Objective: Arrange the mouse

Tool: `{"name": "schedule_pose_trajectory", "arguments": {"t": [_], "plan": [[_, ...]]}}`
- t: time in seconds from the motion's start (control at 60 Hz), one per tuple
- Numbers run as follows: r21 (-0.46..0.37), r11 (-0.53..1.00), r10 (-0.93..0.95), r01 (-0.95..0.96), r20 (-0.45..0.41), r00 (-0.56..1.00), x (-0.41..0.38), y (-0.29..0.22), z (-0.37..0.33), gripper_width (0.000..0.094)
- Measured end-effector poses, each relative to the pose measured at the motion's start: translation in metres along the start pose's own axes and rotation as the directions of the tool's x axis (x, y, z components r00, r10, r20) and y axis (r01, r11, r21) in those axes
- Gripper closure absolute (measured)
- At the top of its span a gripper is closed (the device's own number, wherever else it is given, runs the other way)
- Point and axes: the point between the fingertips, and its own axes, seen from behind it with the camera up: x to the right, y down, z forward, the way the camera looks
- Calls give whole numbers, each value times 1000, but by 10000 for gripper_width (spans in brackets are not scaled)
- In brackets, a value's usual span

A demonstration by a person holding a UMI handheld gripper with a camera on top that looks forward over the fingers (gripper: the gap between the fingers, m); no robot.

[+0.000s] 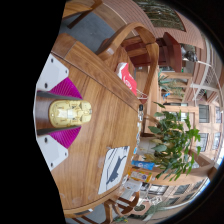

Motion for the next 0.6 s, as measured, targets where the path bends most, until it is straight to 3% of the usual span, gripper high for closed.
{"name": "schedule_pose_trajectory", "arguments": {"t": [0.117, 0.267, 0.417, 0.5, 0.6], "plan": [[-2, 1000, 13, -13, 8, 1000, 2, -2, -2, 578], [23, 999, 38, -40, 64, 997, -3, -31, -7, 579], [272, 960, 39, -69, 116, 992, 13, -166, -40, 577], [406, 911, 37, -76, 103, 994, 43, -245, -59, 577], [482, 872, 75, -90, 51, 996, 103, -302, -57, 579]]}}
